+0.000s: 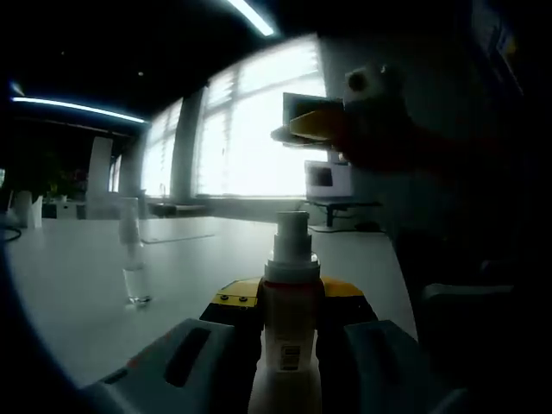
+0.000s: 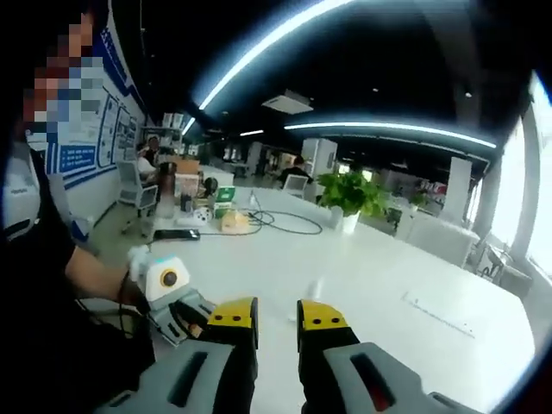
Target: Clamp pump bottle remove cover press pump head put on cover
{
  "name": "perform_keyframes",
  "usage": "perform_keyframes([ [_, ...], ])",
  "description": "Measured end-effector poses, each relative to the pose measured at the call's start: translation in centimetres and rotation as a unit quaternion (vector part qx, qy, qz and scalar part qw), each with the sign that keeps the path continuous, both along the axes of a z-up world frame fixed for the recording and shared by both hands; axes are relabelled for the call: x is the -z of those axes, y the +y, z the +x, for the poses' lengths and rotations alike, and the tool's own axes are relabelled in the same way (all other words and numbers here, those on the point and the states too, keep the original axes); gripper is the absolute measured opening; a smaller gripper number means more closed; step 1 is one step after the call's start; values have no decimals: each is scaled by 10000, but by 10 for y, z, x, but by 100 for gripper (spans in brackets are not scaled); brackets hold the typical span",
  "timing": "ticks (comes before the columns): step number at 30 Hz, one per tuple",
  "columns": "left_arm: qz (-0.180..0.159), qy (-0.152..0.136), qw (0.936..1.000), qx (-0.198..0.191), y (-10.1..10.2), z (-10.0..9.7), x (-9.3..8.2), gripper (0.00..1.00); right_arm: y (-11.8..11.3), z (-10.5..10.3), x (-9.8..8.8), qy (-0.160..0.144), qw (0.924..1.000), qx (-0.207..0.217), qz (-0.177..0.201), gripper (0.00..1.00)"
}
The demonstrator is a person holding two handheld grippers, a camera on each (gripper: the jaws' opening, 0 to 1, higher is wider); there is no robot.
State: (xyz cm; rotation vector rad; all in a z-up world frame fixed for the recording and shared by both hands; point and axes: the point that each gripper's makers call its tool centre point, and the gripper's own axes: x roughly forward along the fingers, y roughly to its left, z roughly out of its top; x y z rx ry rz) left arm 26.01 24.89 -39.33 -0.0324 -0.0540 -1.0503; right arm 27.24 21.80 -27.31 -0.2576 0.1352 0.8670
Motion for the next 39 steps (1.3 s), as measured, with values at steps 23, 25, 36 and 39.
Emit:
perform_keyframes([
  [23,40,-52,9999,-92,0,1,-1,14,-45,-7,19,-440,9908,1097,655,14],
  [25,43,-61,9999,-113,1,2,0,14,-46,-11,20,-454,9897,1146,727,14],
  [36,17,-7,9999,-137,1,2,-1,14,-65,-21,38,-589,9781,1679,1083,14],
  [39,14,-2,9999,-140,2,3,-1,14,-71,-23,44,-623,9752,1828,1081,14],
])
